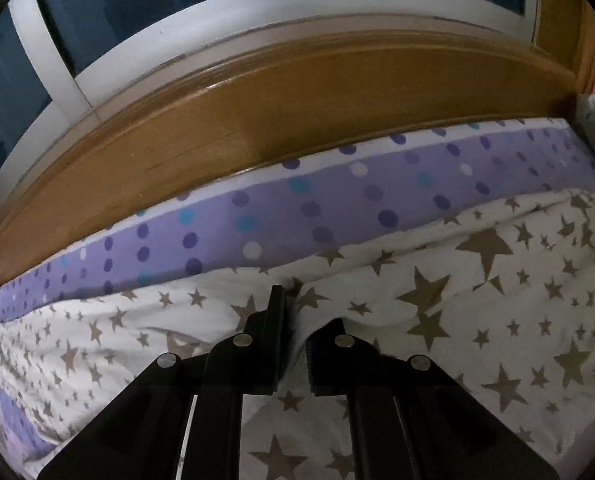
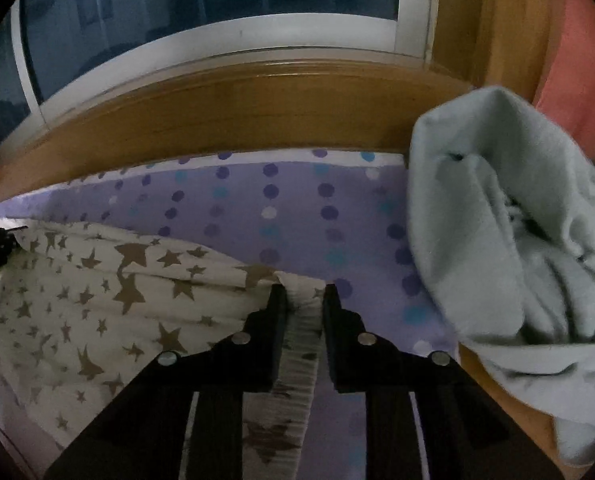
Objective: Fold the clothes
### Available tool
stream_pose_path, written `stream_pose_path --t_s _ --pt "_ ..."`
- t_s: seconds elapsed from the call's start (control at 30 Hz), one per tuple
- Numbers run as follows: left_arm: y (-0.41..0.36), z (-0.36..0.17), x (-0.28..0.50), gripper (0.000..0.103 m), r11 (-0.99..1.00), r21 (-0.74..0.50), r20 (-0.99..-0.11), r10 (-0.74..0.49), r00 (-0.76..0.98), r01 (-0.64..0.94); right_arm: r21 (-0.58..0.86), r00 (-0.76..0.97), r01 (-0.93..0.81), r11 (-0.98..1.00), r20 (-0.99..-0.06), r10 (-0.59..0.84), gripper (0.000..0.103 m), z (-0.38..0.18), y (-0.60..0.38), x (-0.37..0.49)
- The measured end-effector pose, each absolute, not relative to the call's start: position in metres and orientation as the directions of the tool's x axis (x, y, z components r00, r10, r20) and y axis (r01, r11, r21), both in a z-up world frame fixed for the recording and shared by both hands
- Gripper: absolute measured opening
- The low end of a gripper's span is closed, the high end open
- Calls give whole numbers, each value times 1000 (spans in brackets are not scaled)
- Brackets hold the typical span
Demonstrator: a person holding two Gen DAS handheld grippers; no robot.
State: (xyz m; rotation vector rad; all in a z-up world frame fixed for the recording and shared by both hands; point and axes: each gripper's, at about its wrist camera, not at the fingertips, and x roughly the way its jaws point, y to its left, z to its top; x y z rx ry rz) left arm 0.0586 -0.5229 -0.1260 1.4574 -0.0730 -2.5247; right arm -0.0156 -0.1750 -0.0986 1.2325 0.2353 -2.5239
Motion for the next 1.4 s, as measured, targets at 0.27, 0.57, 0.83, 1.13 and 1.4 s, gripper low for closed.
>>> stream_pose_path --t_s 0.27,0.57,0.83,1.13,1.4 --pt "-527 -119 63 12 -976 117 -846 -194 -497 183 -86 -622 402 -911 -756 -203 43 -48 -171 24" --pt "-543 -122 53 13 -979 51 -861 -142 -488 196 35 -523 299 -954 -830 -194 47 -71 -152 -18" --pt "-536 -115 52 13 -982 87 -854 -159 -496 165 -21 -526 405 -914 -823 -214 45 -54 -166 16" --pt "-528 -107 46 13 -986 89 -852 -149 -502 142 -10 -329 771 -636 -862 -386 6 -96 -300 44" --pt "-520 -103 46 15 -990 49 -851 -111 -513 133 96 -341 674 -732 -839 -424 6 -105 -323 -14"
